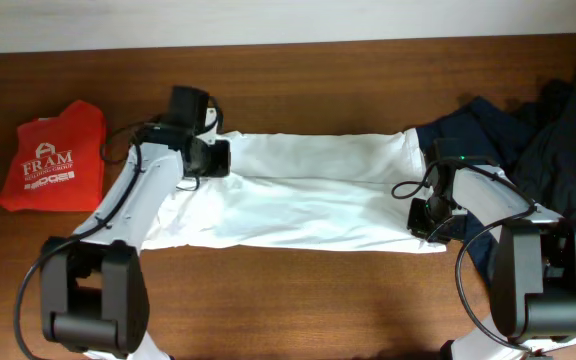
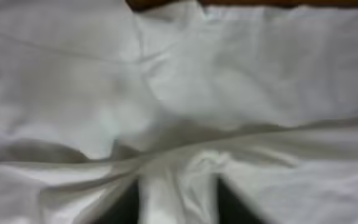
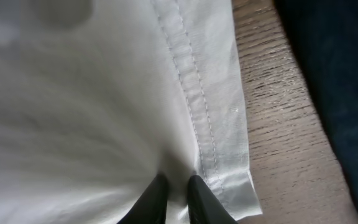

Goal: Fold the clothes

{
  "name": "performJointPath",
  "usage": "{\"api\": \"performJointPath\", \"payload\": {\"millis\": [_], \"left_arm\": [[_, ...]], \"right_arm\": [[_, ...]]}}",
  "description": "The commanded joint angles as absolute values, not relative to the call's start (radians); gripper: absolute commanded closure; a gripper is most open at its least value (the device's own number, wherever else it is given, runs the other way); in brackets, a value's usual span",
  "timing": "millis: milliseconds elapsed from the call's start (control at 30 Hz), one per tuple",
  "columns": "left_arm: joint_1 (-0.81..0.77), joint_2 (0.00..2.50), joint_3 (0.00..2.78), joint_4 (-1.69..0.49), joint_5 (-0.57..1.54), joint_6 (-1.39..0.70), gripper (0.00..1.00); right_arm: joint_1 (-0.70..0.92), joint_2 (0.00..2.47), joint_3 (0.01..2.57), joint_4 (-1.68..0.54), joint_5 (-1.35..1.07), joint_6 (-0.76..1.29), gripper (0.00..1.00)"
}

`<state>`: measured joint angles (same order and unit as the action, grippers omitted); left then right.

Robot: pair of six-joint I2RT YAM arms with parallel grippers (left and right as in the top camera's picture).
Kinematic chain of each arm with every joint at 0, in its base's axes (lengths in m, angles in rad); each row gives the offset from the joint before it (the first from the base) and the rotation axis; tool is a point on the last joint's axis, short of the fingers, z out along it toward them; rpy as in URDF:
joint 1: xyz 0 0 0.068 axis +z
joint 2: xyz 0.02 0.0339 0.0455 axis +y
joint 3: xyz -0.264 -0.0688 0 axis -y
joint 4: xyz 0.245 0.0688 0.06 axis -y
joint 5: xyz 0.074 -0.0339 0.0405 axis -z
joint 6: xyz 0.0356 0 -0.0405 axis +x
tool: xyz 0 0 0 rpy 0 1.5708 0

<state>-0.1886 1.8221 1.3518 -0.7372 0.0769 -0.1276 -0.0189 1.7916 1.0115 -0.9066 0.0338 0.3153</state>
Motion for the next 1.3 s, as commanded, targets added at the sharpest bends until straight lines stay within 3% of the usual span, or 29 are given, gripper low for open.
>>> {"api": "performJointPath", "payload": {"millis": [0,67,133,300,433,500,533,567,600,800,867,900,967,1000,1100,1167,1267], "left_arm": [[-0.185,1.819,1.354,-0.897,0.025,-0.125,0.29],[-0.157,1.819,1.355,-1.039,-0.115,-0.194,0.28],[-0.022,1.819,1.355,-1.119,-0.13,-0.333,0.25],[0.256,1.819,1.296,-1.111,-0.101,-0.348,0.23],[0.311,1.819,1.145,-1.001,-0.091,-0.348,0.28],[0.311,1.819,1.067,-0.904,-0.067,-0.348,0.44],[0.311,1.819,1.048,-0.877,-0.068,-0.348,0.6],[0.311,1.819,1.04,-0.873,-0.088,-0.348,0.85],[0.32,1.819,1.04,-0.883,-0.136,-0.348,0.99],[0.442,1.797,1.051,-0.981,-0.091,-0.39,0.97],[0.44,1.729,1.09,-1.019,-0.09,-0.389,0.75],[0.44,1.684,1.106,-1.035,-0.09,-0.389,0.59],[0.44,1.597,1.133,-1.062,-0.088,-0.388,0.44],[0.44,1.541,1.163,-1.061,-0.014,-0.338,0.44],[0.365,1.516,1.248,-0.903,0.281,-0.125,0.43],[0.282,1.537,1.273,-0.788,0.294,-0.076,0.35],[0.191,1.653,1.337,-0.625,0.337,0.005,0.35]], "right_arm": [[-0.027,1.808,0.98,-0.901,0.102,0.331,0.83],[-0.027,1.808,0.98,-0.901,0.103,0.331,0.79],[-0.027,1.808,0.98,-0.901,0.102,0.331,0.78],[-0.027,1.808,0.98,-0.902,0.102,0.331,0.75],[-0.027,1.808,0.98,-0.902,0.097,0.331,0.75],[-0.027,1.808,0.98,-0.905,0.097,0.331,0.75],[-0.027,1.808,0.98,-0.91,0.098,0.331,0.75],[-0.027,1.808,0.98,-0.92,0.098,0.331,0.75],[-0.027,1.808,0.98,-0.931,0.099,0.331,0.75],[-0.027,1.808,0.98,-1.018,0.06,0.33,0.75],[-0.027,1.799,1.002,-1.027,0.057,0.33,0.75],[-0.027,1.79,1.029,-1.045,0.056,0.33,0.75],[-0.027,1.756,1.118,-1.098,0.056,0.331,0.66],[-0.027,1.735,1.188,-1.137,0.056,0.331,0.59],[-0.027,1.7,1.406,-1.231,-0.011,0.27,0.55],[-0.027,1.7,1.48,-1.257,-0.108,0.213,0.55],[-0.027,1.7,1.487,-1.272,-0.124,0.213,0.55]]}}
